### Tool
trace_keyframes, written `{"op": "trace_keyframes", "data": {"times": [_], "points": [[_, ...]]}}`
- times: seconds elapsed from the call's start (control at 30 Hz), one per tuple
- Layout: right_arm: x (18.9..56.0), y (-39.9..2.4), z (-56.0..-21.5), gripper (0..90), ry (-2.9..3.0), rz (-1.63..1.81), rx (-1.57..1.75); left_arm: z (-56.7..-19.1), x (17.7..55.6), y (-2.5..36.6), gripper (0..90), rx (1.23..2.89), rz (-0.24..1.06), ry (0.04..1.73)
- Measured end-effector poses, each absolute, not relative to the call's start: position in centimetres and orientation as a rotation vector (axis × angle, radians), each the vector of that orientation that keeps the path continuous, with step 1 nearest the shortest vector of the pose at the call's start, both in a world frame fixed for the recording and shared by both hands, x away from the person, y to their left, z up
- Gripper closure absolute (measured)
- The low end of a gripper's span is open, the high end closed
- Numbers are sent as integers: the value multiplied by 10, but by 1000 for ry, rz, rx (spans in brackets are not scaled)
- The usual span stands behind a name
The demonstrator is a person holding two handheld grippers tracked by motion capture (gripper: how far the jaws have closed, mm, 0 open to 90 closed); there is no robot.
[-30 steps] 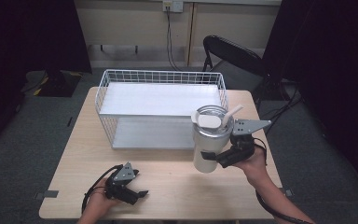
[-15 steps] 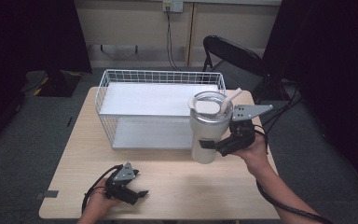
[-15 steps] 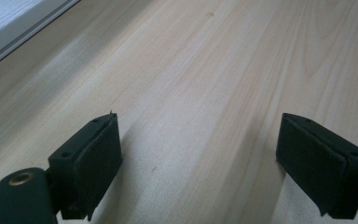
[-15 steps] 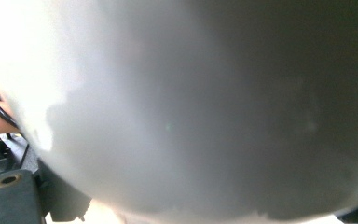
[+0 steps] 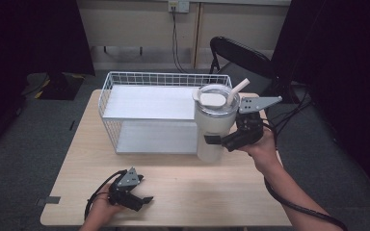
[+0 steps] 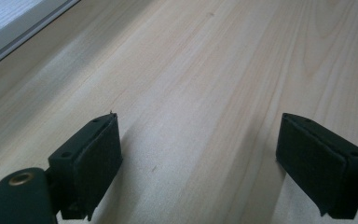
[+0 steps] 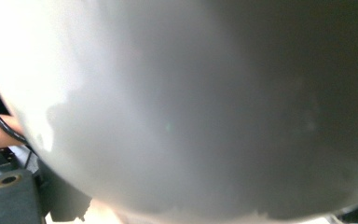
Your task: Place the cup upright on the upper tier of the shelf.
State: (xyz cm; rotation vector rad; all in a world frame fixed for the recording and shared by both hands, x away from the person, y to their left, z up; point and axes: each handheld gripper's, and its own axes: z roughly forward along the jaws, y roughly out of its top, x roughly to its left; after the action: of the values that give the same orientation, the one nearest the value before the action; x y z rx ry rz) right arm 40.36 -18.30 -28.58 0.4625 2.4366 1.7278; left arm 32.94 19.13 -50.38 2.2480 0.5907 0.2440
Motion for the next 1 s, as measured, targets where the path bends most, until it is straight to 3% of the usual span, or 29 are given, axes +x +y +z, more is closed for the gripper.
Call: {"op": "trace_keyframes", "data": {"times": [1.0], "points": [[418,-165,-244,91,2414,1732,480,-504,329,191,135,2245,244,593]]}}
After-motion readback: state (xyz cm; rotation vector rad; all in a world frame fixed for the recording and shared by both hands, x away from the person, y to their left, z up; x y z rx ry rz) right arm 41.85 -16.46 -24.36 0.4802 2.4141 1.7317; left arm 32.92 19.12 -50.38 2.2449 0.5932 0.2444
